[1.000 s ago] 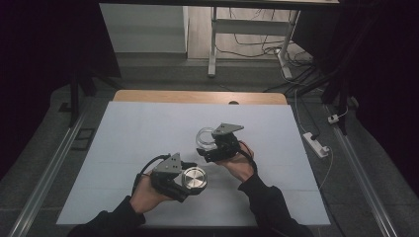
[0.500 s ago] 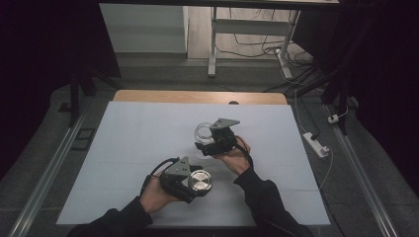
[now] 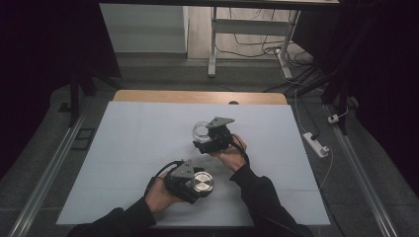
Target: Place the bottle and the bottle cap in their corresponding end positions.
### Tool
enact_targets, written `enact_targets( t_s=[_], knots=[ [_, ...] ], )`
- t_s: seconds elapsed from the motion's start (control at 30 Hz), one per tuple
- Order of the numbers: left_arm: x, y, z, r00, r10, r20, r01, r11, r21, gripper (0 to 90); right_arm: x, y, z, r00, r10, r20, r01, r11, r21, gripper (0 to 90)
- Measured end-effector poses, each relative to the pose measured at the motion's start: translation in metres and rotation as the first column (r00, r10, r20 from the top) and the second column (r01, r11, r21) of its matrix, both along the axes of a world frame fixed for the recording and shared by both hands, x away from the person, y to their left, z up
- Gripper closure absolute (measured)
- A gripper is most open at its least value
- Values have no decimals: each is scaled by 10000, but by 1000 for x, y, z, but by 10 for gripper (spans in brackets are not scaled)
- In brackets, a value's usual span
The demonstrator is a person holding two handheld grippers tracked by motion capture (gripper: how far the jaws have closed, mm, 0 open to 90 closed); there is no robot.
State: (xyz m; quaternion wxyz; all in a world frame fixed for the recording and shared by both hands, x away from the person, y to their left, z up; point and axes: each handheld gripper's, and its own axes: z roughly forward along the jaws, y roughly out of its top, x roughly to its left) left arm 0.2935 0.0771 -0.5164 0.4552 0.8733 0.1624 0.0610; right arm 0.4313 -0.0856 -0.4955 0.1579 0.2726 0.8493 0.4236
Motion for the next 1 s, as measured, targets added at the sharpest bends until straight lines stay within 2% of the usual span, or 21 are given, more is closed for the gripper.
enact_targets(
  t_s=[0.3,0.33,0.4,0.57,0.63,0.8,0.93,1.0],
  knots=[
    [-1,3,-10,9998,173,-80,-170,9992,357,201,5,1,-5,9999,-118,-44,118,9999,-39,148],
    [0,4,-11,9999,152,-35,-150,9986,504,200,5,1,-5,9999,-110,-44,110,9999,-53,148],
    [0,4,-14,9996,260,-93,-255,9984,501,200,5,2,-6,9999,-101,-35,100,9999,-75,148],
    [5,3,-21,9989,411,-208,-394,9960,798,200,6,5,-9,10000,-66,-24,65,9998,-174,148],
    [7,2,-24,9980,557,-288,-533,9956,772,200,7,5,-10,9999,-113,-14,113,9998,-182,148],
    [10,0,-24,9971,727,-223,-698,9912,1121,200,9,6,-13,9999,-137,-4,137,9996,-261,148],
    [12,-2,-25,9958,812,-419,-754,9894,1240,199,10,5,-14,9999,-137,-50,136,9997,-183,147],
    [14,-2,-25,9960,743,-498,-660,9861,1527,197,11,4,-15,9999,-116,-90,115,9998,-162,146]
  ],
)
